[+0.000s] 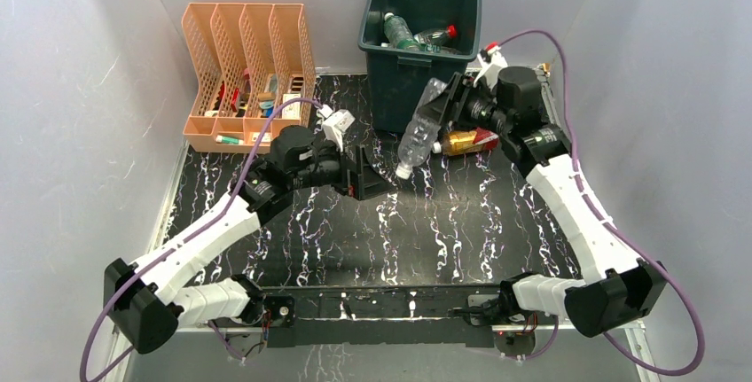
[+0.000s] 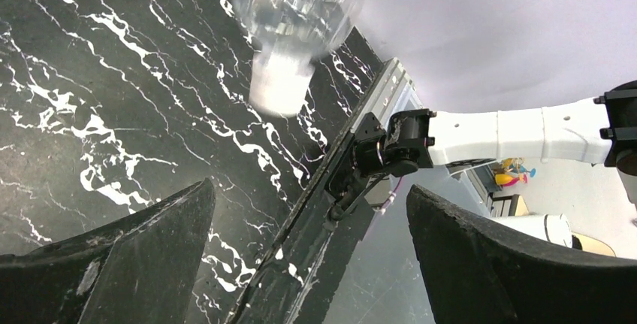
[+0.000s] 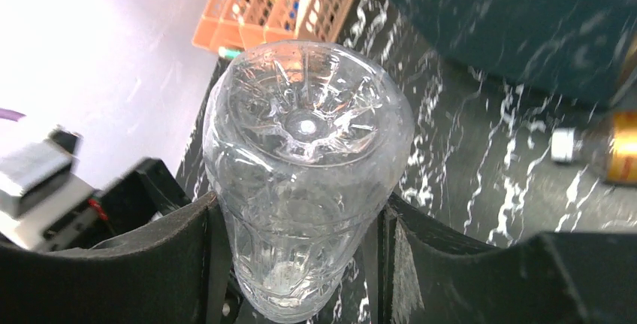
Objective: Put the plastic bottles in the bin
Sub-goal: Pick up the plastic bottle at the center of the board, then place the plastic bottle in the trash bin.
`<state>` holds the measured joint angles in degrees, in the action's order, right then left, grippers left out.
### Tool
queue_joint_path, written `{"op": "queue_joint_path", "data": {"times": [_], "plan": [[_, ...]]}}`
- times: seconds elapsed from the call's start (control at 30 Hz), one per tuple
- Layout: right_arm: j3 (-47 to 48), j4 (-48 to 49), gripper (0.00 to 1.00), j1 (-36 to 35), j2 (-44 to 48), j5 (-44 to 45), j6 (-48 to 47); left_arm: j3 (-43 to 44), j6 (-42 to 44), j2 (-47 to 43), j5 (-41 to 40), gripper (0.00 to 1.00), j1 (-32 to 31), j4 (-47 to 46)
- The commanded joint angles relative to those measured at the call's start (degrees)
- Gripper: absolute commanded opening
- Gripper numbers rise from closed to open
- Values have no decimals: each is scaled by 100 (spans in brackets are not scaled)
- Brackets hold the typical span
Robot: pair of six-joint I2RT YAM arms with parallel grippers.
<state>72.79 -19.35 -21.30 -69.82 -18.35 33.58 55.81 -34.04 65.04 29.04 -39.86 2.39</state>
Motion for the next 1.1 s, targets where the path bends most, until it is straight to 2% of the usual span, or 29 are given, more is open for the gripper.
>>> {"op": "queue_joint_path", "data": {"times": [0.0, 0.33, 0.63, 0.83, 0.93, 1.07], "plan": [[1200, -111, 59, 11, -41, 398, -462, -163, -29, -312, -88, 98, 22, 424], [3296, 824, 58, 167, -1350, 336, -367, -356, 13, -110, -43, 98, 22, 278], [4028, 2492, 60, 819, -2573, 173, 89, -338, 38, 522, 87, 98, 23, -40], [4714, 3573, 59, 1638, -3695, -527, 1277, -332, -16, 1020, 220, 98, -3, -349], [4920, 3836, 59, 1830, -4074, -739, 1485, -467, -79, 1237, 267, 98, -13, -649], [5260, 3732, 59, 1848, -4568, -837, 1379, -599, -142, 1667, 492, 98, -22, -1086]]}}
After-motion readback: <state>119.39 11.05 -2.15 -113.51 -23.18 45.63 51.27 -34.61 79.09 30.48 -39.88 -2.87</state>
